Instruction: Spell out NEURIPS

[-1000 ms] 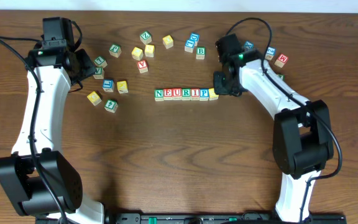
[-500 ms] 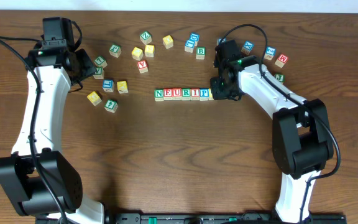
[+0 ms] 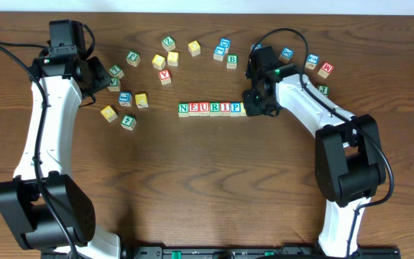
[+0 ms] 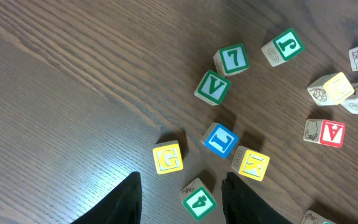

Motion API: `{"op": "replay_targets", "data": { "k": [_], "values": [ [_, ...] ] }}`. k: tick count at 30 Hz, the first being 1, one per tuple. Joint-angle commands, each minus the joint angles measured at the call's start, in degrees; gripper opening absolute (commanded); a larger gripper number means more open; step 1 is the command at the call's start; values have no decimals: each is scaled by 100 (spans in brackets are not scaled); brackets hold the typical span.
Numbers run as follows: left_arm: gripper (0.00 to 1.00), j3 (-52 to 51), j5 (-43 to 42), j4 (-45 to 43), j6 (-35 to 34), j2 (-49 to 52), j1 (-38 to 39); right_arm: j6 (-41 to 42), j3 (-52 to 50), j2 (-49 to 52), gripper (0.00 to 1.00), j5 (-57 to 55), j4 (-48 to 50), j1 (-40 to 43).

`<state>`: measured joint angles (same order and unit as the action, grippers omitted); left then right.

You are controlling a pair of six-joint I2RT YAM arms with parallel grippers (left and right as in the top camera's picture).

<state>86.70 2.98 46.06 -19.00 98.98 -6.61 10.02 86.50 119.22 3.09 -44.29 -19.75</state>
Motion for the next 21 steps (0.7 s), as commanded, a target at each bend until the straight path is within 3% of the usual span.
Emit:
{"op": "replay_targets", "data": {
  "k": [1,11,21],
  "values": [
    [42,-68,72,0,116,4,-22,-142,92,-114,4,50,-90,-15],
    [42,50,72,22,293,-216,-24,-199,243,-977,8,28,-184,118],
    [42,162,72,11,286,-1792,-22,-199,243,-2527,16,33,-442,833]
  ]
}}
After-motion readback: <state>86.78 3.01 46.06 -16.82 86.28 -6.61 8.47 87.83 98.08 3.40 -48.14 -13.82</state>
